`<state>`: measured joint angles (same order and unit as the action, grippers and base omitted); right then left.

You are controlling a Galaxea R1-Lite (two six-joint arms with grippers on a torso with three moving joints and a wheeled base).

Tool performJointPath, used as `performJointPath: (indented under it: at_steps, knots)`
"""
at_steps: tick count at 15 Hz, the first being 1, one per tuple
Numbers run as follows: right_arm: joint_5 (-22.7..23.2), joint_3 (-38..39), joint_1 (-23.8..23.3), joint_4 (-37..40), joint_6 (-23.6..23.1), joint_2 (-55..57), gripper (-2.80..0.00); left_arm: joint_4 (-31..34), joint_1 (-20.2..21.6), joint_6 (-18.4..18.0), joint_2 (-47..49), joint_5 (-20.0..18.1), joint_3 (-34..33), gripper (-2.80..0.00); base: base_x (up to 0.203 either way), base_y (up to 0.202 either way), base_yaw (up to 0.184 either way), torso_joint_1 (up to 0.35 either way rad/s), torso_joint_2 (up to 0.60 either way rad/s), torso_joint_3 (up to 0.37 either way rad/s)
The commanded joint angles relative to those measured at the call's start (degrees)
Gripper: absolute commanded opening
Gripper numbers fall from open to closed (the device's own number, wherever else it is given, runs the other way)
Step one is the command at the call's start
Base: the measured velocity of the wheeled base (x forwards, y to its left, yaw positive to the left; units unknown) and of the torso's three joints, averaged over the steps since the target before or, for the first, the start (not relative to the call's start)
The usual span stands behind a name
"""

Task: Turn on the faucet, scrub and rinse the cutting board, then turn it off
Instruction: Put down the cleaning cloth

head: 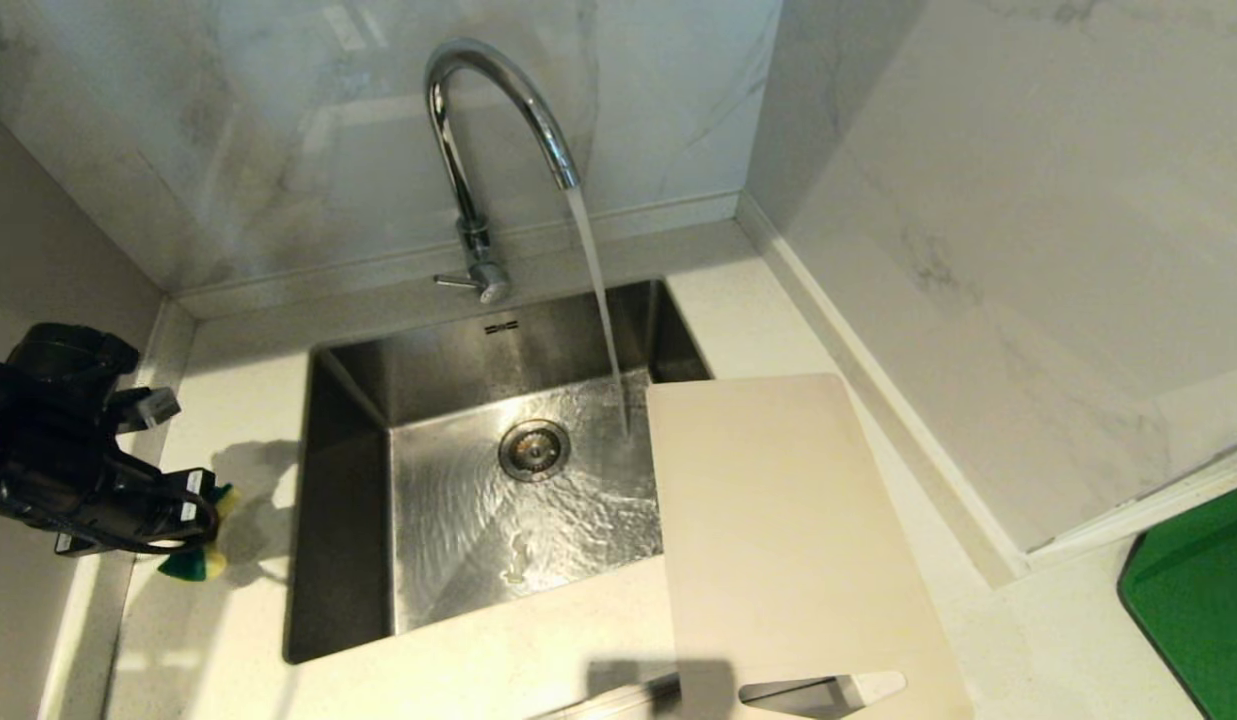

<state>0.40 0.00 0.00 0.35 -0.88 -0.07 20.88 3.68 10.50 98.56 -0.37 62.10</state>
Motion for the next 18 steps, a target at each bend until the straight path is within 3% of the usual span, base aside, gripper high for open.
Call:
performJointPath:
  at_steps: [1, 9, 10, 18]
  knots:
    - [-0.1, 0.0, 0.0, 0.0, 0.0, 0.1, -2.8, -1.1, 1.3, 0.0, 3.0, 0.0, -1.7, -2.8, 0.0, 0.0, 0.0, 0.0, 0.0, 0.0]
    - [0.0, 0.0, 0.0, 0.0, 0.0, 0.1, -2.8, -3.6, 2.4, -1.7, 5.0, 0.4, -4.3, -2.8, 0.0, 0.0, 0.0, 0.0, 0.0, 0.0]
    - [0.0, 0.0, 0.0, 0.0, 0.0, 0.1, -2.8, -3.5, 2.4, -1.7, 4.7, 0.3, -4.3, 0.0, 0.0, 0.0, 0.0, 0.0, 0.0, 0.0]
    - [0.0, 0.0, 0.0, 0.0, 0.0, 0.1, -2.8, -3.4, 2.6, -1.6, -1.7, 0.1, -5.1, 0.0, 0.0, 0.0, 0.0, 0.0, 0.0, 0.0]
